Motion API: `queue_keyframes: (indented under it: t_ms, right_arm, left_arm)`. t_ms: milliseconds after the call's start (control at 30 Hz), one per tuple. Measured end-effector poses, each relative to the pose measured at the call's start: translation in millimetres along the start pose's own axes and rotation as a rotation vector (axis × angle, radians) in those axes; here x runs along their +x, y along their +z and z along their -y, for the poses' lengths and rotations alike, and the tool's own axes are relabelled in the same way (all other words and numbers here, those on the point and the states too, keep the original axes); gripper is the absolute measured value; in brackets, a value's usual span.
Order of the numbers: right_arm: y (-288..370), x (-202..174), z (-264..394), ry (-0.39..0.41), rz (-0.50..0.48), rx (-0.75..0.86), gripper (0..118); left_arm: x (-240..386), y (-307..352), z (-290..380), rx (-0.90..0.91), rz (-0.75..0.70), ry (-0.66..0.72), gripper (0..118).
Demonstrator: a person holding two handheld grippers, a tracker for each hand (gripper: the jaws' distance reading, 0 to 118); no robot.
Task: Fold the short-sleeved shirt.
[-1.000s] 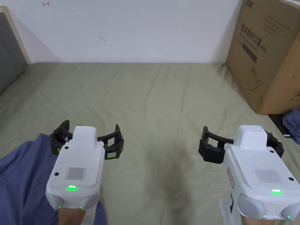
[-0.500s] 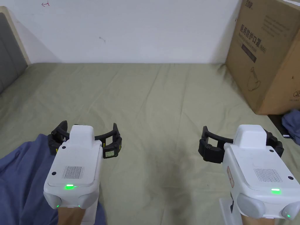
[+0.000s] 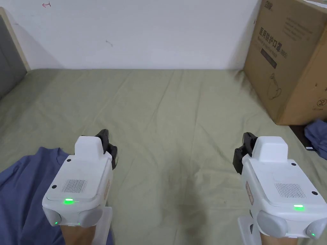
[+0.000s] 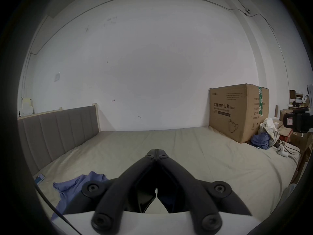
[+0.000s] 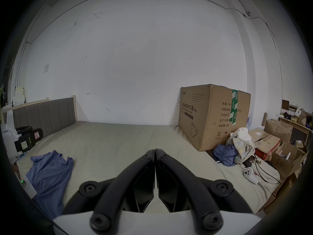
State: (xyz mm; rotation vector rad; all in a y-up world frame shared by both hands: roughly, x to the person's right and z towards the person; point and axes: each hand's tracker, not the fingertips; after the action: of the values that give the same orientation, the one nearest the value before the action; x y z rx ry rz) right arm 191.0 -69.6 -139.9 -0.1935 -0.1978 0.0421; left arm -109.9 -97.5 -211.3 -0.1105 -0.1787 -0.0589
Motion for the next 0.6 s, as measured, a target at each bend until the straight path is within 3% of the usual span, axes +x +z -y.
queue_keyframes:
  t_ms: [333, 600]
  right_arm:
    - [-10.3, -15.7, -2.3, -0.002, -0.060, -0.006, 0]
    - [-26.6, -86.4, -10.9, 0.014, -0.265, 0.017, 0]
  left_arm:
    - [-24.1, 9.8, 1.9, -0.018, -0.068, 0.010, 0]
    - [-93.7, 46.4, 5.9, -0.037, -0.260, 0.016, 0]
